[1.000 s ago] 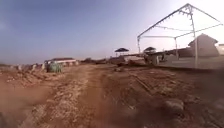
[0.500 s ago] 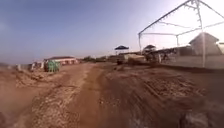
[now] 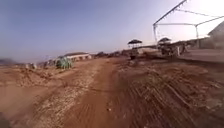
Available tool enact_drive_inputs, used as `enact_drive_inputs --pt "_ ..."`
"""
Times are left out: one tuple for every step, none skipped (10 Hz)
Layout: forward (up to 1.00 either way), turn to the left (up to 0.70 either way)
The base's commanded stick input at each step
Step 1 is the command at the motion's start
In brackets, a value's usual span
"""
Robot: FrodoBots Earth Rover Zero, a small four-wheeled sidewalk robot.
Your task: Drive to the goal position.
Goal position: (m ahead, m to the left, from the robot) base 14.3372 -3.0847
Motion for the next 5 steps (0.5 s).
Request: enact_drive_inputs --pt "0.7 0.0" --pt "0.7 0.0" --pt "0.7 0.0" --pt "0.7 0.0" --pt "0.7 0.0"
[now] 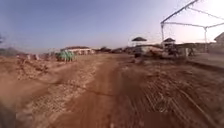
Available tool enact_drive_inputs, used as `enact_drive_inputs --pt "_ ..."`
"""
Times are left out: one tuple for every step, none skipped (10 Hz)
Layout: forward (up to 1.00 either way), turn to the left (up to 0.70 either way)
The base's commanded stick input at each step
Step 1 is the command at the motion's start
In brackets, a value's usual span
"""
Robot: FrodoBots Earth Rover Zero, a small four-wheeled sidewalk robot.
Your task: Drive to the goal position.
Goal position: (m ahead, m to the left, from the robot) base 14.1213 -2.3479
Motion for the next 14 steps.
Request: enact_drive_inputs --pt "0.7 0.0" --pt "0.7 0.0" --pt "0.7 0.0" --pt "0.7 0.0" --pt "0.7 0.0" --pt "0.7 0.0" --pt "0.7 0.0" --pt "0.7 0.0" --pt "0.7 0.0" --pt "0.7 0.0" --pt "0.7 0.0" --pt "0.7 0.0" --pt "0.7 0.0" --pt "0.7 0.0"
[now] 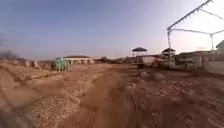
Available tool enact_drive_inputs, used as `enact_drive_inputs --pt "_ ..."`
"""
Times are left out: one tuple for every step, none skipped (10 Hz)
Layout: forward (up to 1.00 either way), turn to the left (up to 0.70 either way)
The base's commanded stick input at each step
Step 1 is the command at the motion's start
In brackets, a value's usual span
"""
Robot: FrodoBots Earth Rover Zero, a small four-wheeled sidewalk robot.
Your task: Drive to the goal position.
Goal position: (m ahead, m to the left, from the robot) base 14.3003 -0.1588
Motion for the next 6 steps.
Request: enact_drive_inputs --pt "0.7 0.0" --pt "0.7 0.0" --pt "0.7 0.0" --pt "0.7 0.0" --pt "0.7 0.0" --pt "0.7 0.0"
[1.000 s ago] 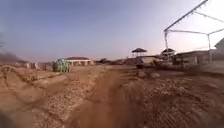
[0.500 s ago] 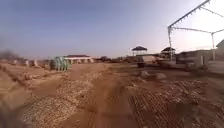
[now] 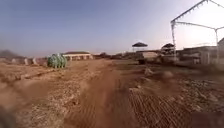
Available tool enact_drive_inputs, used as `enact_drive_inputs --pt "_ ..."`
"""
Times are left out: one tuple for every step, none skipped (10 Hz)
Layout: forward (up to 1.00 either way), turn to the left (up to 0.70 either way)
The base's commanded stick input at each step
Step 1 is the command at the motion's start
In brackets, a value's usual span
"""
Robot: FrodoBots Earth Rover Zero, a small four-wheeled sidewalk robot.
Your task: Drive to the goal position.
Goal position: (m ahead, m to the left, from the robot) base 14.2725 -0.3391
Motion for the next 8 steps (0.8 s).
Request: enact_drive_inputs --pt "0.7 0.0" --pt "0.7 0.0" --pt "0.7 0.0" --pt "0.7 0.0" --pt "0.7 0.0" --pt "0.7 0.0" --pt "0.7 0.0" --pt "0.7 0.0"
